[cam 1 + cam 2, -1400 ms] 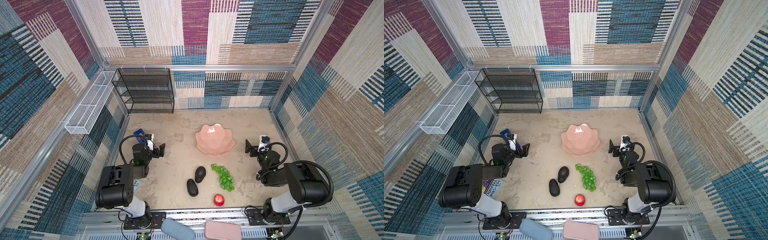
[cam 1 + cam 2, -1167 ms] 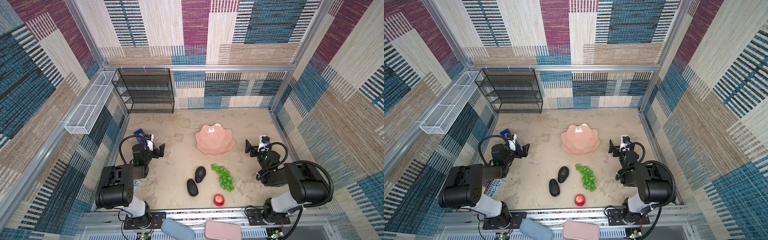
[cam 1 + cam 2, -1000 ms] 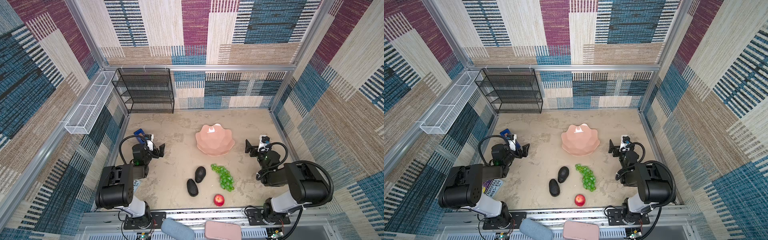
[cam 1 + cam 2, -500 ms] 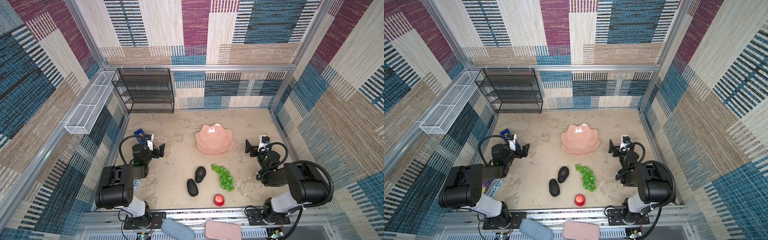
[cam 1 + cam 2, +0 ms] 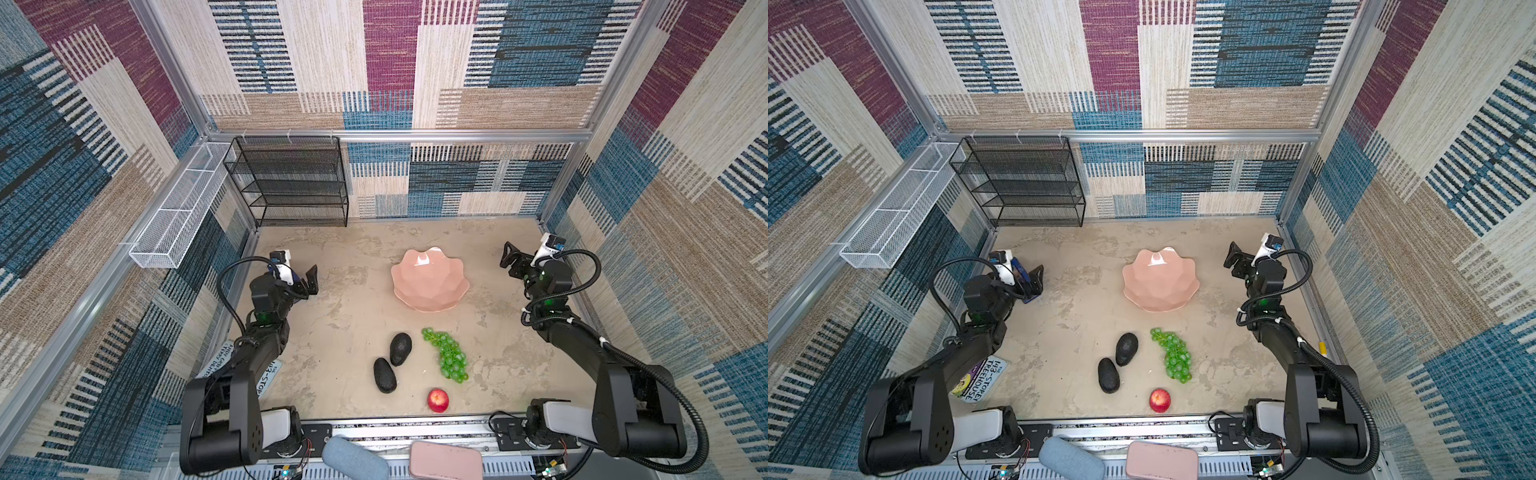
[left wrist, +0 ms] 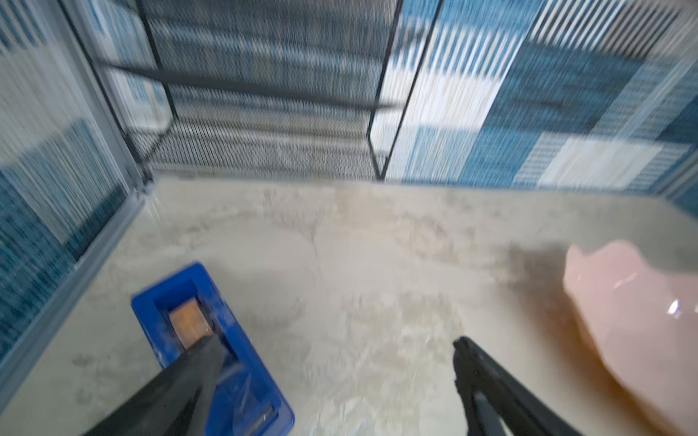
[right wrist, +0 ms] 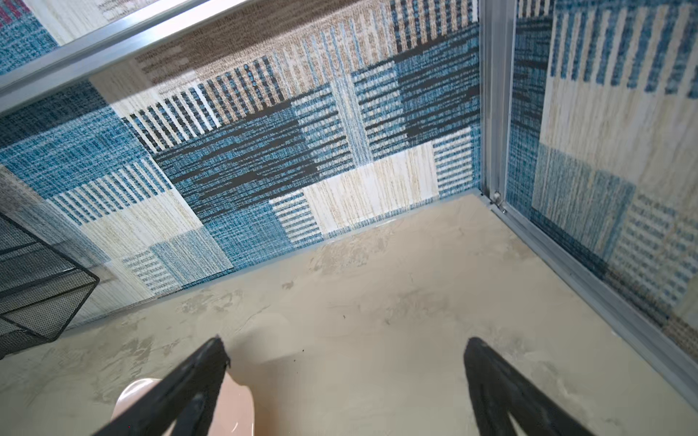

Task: Arrange fruit in a fruit bowl
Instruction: Pick up the fruit from the center of the table.

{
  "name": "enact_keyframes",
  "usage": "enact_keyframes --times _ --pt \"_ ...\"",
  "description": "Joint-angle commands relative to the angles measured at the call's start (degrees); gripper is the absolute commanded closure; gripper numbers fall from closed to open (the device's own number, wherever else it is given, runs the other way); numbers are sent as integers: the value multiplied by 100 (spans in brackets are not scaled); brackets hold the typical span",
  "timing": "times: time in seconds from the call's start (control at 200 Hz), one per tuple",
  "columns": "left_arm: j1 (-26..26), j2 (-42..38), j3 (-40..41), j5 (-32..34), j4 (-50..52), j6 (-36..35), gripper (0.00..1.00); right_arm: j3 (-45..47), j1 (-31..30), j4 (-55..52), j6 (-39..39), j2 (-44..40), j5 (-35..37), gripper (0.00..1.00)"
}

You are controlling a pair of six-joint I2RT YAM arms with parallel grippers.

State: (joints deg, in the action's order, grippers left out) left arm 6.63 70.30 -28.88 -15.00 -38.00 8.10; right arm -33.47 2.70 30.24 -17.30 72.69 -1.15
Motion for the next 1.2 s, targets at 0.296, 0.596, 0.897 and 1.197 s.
enact_keyframes --times 0.296,0.596,0.897,1.197 --pt "-76 -708 -1254 -2177 3369 2393 20 265 -66 -908 -243 -959 -897 0" --pt "-2005 -1036 -2009 -514 6510 1383 19 85 -348 -1266 -186 -1081 -927 0" --pt "-4324 -847 -1886 457 6534 1696 19 97 -575 -1143 -258 -816 -1042 0" --pt "-5597 436 -2258 912 6407 1745 19 147 -595 -1134 -262 -804 -1105 0"
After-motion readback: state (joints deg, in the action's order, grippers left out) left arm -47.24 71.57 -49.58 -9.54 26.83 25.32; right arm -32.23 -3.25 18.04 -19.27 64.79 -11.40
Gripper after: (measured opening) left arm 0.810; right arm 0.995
